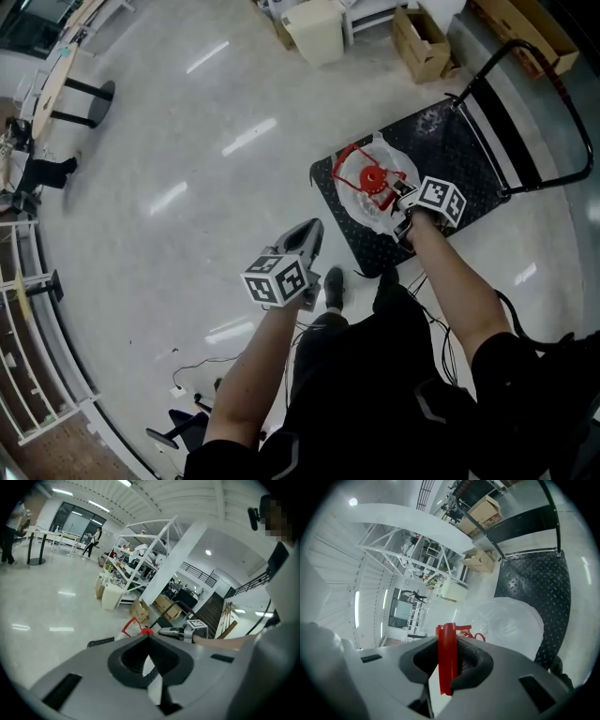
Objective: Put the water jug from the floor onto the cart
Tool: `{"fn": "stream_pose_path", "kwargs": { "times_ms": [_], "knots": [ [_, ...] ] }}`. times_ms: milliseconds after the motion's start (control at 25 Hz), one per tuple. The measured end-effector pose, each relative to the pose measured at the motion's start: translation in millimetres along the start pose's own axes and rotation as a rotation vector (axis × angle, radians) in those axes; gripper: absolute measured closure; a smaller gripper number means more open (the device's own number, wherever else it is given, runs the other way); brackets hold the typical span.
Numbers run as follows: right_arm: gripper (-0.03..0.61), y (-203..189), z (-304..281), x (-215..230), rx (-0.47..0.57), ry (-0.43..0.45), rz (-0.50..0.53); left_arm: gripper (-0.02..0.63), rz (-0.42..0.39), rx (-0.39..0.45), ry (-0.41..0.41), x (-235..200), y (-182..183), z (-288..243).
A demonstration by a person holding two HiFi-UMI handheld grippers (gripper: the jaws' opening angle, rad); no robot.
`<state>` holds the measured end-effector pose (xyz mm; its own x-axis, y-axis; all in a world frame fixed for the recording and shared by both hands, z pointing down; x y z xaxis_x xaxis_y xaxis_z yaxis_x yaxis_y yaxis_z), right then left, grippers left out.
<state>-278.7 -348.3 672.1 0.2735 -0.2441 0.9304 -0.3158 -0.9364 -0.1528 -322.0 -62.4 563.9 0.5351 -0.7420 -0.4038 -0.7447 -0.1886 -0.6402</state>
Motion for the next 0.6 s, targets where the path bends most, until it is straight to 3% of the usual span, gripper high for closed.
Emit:
{"fn": "stream_pose_path", "kwargs": {
  "times_ms": [240,600],
  "knots": [
    [0.515,5.5,1.0,17.4,0.026,0.036,-0.022,0.621,-0.011,-0.018,0.005,2.4,-11.5,-8.6],
    [0.515,23.1,50.2,50.1,0.123,-0.064,-0.051,0.621,-0.044,-0.037,-0.015,18.3,-12.0,-17.0]
  ]
}}
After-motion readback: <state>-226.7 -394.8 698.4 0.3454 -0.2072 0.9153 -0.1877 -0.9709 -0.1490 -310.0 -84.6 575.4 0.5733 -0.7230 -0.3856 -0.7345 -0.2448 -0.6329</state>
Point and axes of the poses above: the fingertips, and each gripper's own axes: z backward along the fingers, x to its right, y out of its top, the point moved 8 cm from there along z, backward along the fingers, and after that the axes turned 13 degrees about y, right-handed, at the moved point
